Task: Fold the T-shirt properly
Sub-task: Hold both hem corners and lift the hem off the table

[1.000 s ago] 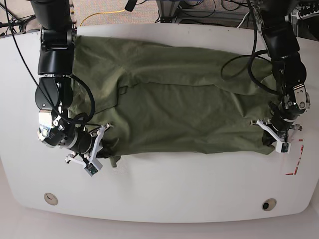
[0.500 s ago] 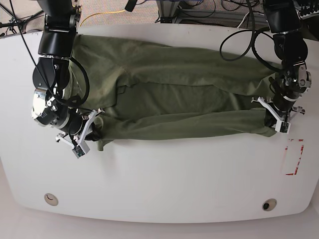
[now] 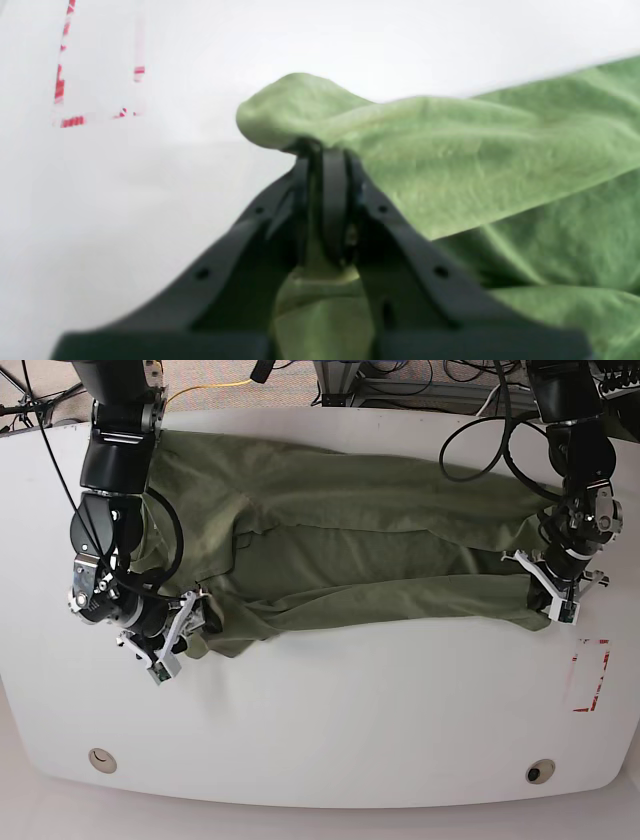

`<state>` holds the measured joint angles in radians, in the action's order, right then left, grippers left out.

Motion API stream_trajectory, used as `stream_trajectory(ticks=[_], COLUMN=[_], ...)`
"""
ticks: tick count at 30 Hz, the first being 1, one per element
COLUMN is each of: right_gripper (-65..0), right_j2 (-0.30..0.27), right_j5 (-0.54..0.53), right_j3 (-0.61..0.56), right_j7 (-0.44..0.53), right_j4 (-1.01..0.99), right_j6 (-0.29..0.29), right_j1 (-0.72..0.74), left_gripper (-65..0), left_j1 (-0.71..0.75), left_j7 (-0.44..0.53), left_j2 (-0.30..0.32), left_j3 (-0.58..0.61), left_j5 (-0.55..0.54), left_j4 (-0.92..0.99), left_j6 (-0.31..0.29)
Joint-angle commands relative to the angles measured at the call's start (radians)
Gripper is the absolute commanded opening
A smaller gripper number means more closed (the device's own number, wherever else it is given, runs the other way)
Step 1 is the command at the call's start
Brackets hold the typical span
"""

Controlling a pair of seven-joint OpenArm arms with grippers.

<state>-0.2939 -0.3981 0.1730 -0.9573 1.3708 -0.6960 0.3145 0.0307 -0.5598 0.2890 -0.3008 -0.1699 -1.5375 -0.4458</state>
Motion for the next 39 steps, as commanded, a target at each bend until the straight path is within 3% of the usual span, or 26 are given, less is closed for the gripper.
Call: stream_trajectory(ticks=[1, 5, 10, 13, 15, 19, 21, 31, 36, 39], right_gripper=[-19.7, -19.0, -19.0, -19.0, -18.9, -18.4, -18.4, -19.0, -19.0, -19.0], right_j2=[-0.014, -0.014, -0.018, -0.035, -0.035, -0.011, -0.008, 0.071, 0.055, -0.006], right_j5=[-0.015, -0.015, -0.025, -0.026, -0.026, -0.026, -0.026, -0.026, -0.022, -0.026], right_j3=[0.006, 0.004, 0.004, 0.013, 0.079, 0.185, 0.182, 0.179, 0.182, 0.184], right_j7=[0.068, 0.12, 0.148, 0.096, 0.042, 0.03, 0.022, 0.002, -0.01, -0.027], right_j4=[-0.06, -0.204, -0.431, -0.54, -0.611, -0.678, -0.698, -0.709, -0.601, -0.578], right_j6=[0.019, 0.069, 0.072, 0.072, 0.063, 0.023, -0.001, -0.002, -0.002, -0.002], right_j1=[0.065, 0.139, 0.265, 0.326, 0.36, 0.369, 0.384, 0.409, 0.414, 0.397], left_gripper=[-65.0, -65.0, -65.0, -65.0, -65.0, -65.0, -65.0, -65.0, -65.0, -65.0], left_j1=[-0.016, -0.015, -0.015, -0.016, -0.016, -0.016, -0.016, -0.022, -0.024, -0.024], left_j7=[0.024, 0.024, 0.024, 0.024, 0.024, 0.024, 0.024, 0.024, 0.024, 0.024], left_j2=[0.016, 0.014, 0.013, 0.013, 0.013, 0.014, 0.014, 0.013, 0.016, 0.017], left_j3=[-0.005, -0.005, -0.005, -0.005, -0.005, -0.005, -0.005, -0.005, -0.005, -0.005], left_j5=[-0.007, -0.007, -0.007, -0.007, -0.007, -0.007, -0.006, -0.004, -0.004, -0.004], left_j4=[-0.021, -0.018, -0.021, -0.018, -0.016, -0.013, -0.011, -0.011, -0.011, -0.011], left_j6=[0.003, 0.003, 0.003, 0.003, 0.003, 0.003, 0.003, 0.003, 0.003, 0.003])
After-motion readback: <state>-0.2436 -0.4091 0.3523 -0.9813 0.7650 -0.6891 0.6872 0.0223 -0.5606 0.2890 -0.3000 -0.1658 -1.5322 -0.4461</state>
